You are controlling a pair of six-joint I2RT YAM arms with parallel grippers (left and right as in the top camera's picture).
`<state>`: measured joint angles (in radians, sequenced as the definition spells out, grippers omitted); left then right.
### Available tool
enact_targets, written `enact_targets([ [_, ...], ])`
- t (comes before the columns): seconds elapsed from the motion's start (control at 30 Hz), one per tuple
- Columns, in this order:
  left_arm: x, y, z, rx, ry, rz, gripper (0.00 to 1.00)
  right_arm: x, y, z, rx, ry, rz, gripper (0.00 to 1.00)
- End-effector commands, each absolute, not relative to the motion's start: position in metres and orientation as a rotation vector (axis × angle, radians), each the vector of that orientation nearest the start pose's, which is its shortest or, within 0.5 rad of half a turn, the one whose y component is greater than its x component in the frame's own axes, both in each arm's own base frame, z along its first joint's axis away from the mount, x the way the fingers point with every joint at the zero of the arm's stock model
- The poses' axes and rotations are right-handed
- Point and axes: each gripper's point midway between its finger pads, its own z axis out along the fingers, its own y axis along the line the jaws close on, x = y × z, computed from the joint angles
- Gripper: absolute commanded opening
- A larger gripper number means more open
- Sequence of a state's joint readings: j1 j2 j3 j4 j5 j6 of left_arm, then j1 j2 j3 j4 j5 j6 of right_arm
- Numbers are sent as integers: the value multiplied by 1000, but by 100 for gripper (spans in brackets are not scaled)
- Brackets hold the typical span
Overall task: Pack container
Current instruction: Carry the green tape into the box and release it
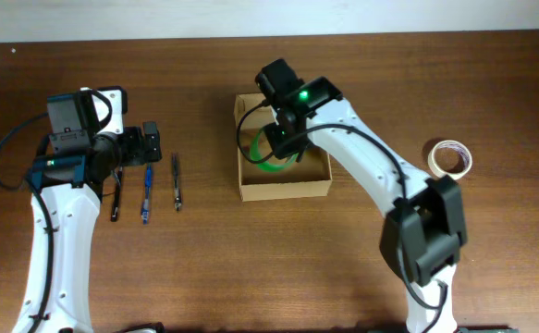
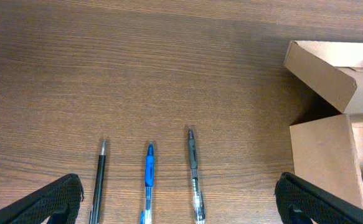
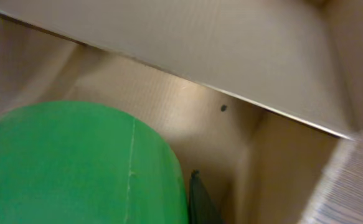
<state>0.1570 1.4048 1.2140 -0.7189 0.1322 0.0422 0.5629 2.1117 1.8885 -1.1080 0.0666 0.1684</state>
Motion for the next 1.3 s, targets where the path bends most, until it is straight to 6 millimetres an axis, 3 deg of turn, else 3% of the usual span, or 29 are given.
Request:
enact_targets([
  [0.0, 381, 35, 200, -60, 2453, -89, 99, 401, 247, 86, -581, 2870, 68, 4],
  [0.3, 381, 35, 200, -60, 2453, -89, 99, 404, 262, 48, -583, 2914, 139, 4],
  [0.5, 381, 35, 200, -60, 2453, -89, 99, 406, 266, 40, -591, 2911, 141, 13],
  [0.73, 381, 35, 200, -60, 2453, -89, 99, 404, 265, 46, -593, 2919, 136, 13],
  [0.8, 381, 35, 200, -60, 2453, -89, 99, 404, 264, 59, -595, 2908, 133, 18],
  [0.87, 381, 36, 200, -60, 2452, -89, 99, 409, 262, 78, -607, 2874, 120, 36],
  [0.9, 381, 35, 200, -60, 2453, -89, 99, 411, 263, 91, -603, 2858, 125, 40],
  [1.07, 381, 35, 200, -60, 2453, -89, 99, 418, 267, 152, -621, 2780, 150, 45],
  [1.1, 381, 35, 200, -60, 2453, -89, 99, 422, 264, 183, -602, 2733, 135, 45],
  [1.27, 381, 35, 200, -60, 2453, -89, 99, 428, 233, 292, -484, 2517, 27, 52],
])
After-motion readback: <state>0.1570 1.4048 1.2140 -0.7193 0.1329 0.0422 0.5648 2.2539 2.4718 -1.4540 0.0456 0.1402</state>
